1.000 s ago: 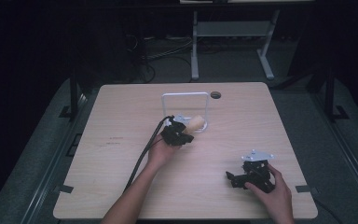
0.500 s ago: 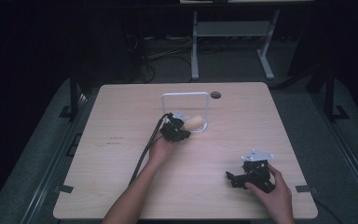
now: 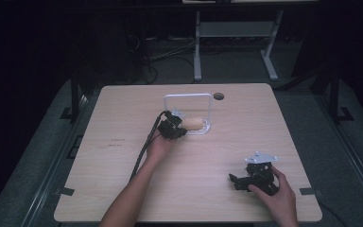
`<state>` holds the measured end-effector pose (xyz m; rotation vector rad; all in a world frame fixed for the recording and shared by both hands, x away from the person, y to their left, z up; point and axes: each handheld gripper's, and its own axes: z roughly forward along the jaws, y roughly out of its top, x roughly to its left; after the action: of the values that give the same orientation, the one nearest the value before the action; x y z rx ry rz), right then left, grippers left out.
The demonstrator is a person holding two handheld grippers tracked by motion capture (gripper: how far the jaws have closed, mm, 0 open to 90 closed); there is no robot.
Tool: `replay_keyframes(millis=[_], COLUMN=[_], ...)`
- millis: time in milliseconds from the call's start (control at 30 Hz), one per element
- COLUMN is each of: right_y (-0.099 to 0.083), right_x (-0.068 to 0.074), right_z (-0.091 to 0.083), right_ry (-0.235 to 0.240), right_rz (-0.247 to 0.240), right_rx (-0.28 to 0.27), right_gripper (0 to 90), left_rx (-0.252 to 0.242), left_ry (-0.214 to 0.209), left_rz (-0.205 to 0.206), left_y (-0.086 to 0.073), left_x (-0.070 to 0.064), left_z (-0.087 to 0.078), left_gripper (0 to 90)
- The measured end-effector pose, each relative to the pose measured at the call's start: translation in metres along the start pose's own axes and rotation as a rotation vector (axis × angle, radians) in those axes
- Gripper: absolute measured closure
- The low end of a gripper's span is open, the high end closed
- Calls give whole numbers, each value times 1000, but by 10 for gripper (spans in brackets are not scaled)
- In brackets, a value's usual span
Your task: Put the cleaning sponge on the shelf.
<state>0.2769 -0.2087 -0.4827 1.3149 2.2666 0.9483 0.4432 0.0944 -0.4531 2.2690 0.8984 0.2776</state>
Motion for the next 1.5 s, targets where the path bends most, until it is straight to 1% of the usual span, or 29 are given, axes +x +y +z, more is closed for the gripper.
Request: replay_keyframes(millis=[100,267,367,433,533,567,767,1033,1100,1167,1200,1267,1333,1500], right_y=[0,0,0,0,0,0,0,0,0,0,0,0,0,0], right_x=[0,0,0,0,0,0,0,0,0,0,0,0,0,0], right_z=[0,0,0,0,0,0,0,0,0,0,0,0,0,0], right_ry=[0,0,0,0,0,0,0,0,0,0,0,0,0,0], right_rz=[0,0,0,0,0,0,0,0,0,0,0,0,-1,-1], right_rx=[0,0,0,0,0,0,0,0,0,0,1,0,0,0], right_gripper=[9,9,9,9,9,9,9,9,9,9,9,9,9,9], left_rx=[-2,5,0,9,6,17,2,4,-6,-9,-15,-12,-9,-8], left_ry=[11,4,0,-4,-16,-18,-31,-42,-50,-53,-59,-63,-56,-54], left_rz=[-6,-8,-5,5,7,18,12,21,9,11,3,2,10,8], left_y=[0,-1,-1,0,-1,-1,-2,-9,-12,-14,-16,-18,-20,-24], left_x=[1,1,0,-1,-3,-3,-6,-9,-10,-9,-10,-11,-11,-11], left_z=[1,2,1,0,-2,-4,-9,-21,-24,-28,-31,-35,-38,-47], left_gripper=[900,900,900,900,900,900,900,900,900,898,894,848,796,664])
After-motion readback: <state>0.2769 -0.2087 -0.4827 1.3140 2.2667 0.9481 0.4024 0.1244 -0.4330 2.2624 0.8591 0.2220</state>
